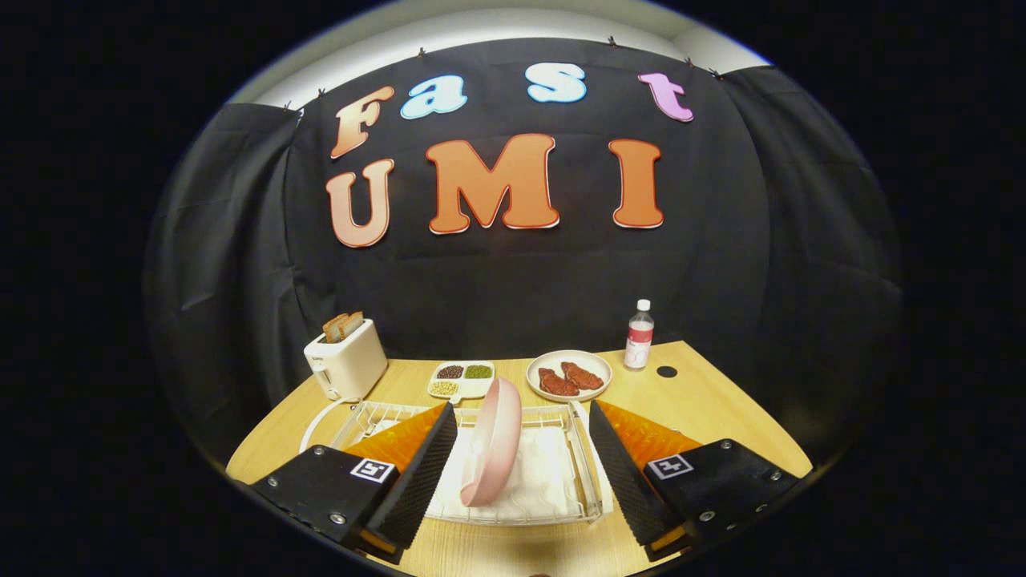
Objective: Take the plate from the dish rack, then take the spoon from the basket and place it into the plate.
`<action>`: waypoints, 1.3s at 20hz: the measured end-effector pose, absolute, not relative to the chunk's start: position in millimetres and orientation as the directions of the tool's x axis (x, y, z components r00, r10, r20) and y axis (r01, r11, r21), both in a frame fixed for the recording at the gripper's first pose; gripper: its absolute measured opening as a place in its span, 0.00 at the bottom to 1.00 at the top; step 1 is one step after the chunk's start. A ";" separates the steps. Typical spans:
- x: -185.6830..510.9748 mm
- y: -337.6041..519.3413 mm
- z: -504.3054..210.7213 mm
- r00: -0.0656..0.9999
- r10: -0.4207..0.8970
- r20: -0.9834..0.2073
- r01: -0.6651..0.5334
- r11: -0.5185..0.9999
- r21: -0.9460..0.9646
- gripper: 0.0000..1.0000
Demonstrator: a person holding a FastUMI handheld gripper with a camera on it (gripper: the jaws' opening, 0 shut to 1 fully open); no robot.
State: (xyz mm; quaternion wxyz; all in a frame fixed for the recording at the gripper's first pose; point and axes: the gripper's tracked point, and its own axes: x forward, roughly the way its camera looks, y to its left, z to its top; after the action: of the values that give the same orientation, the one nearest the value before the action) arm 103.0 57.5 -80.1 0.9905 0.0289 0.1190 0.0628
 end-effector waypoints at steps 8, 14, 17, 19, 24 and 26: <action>159.9 80.8 -147.4 0.890 0.111 -0.443 -0.073 0.992 0.102 0.97; 175.8 93.5 -174.7 0.849 0.105 -0.518 -0.049 0.991 0.121 0.75; 175.7 91.3 -180.1 0.833 0.086 -0.547 -0.012 0.991 0.137 0.52; 177.1 82.0 -181.9 0.827 0.037 -0.561 0.048 0.990 0.136 0.33; 178.4 69.7 -159.0 0.834 -0.032 -0.550 0.099 0.991 0.092 0.28; 174.1 72.1 -152.5 0.834 -0.053 -0.550 0.094 0.994 0.047 0.28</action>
State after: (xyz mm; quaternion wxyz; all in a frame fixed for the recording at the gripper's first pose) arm 174.1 72.1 -152.5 0.9568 0.0359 0.2859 -0.0383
